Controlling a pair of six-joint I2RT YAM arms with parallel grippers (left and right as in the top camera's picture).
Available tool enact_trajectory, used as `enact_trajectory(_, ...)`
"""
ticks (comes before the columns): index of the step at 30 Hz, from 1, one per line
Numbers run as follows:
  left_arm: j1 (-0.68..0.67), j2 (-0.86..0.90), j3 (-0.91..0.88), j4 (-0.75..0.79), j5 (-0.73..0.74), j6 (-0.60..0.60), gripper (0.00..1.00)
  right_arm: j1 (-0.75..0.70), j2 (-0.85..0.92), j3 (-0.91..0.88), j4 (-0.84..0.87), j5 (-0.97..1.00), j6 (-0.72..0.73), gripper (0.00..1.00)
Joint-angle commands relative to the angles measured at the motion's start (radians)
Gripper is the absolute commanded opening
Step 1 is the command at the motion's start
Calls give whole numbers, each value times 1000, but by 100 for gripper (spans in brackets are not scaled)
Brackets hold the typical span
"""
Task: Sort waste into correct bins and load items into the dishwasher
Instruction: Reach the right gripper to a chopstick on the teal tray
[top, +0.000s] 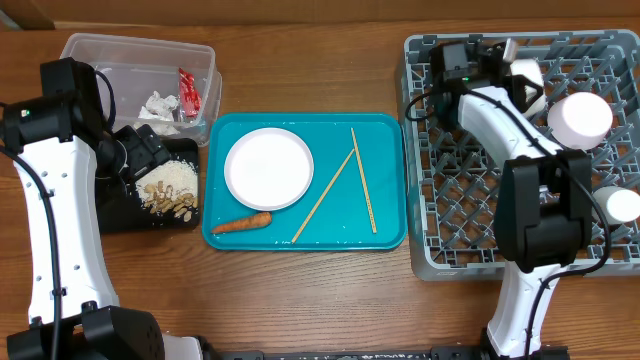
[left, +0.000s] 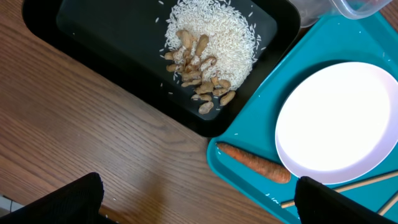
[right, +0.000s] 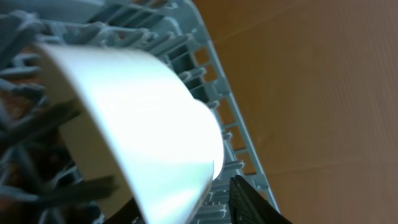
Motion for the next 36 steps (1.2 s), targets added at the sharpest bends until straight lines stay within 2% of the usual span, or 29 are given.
enact_trajectory(1,-2,-4,9,1,-2,0,100,25,16,13,-82,-40,151,56)
enact_trajectory(7,-2,-4,9,1,-2,0,100,47,-29,13,-200,-191,254,59)
enact_trajectory(11,-2,-4,9,0,-3,1,100,59,-135,13,-220,-327,253,60)
enact_trajectory(18,-2,-4,9,-3,-2,1,100,116,-338,13,-229,-521,184,75)
enact_trajectory(20,-2,-4,9,-3,-2,1,100,140,-385,13,-233,-684,151,80)
enact_trajectory(25,-2,-4,9,1,-2,1,100,203,-421,13,-256,-1233,110,80)
enact_trajectory(27,-2,-4,9,2,-2,1,100,231,-411,5,-257,-1366,110,80)
enact_trajectory(36,-2,-4,9,2,-2,1,100,372,-298,-80,-270,-1381,113,79)
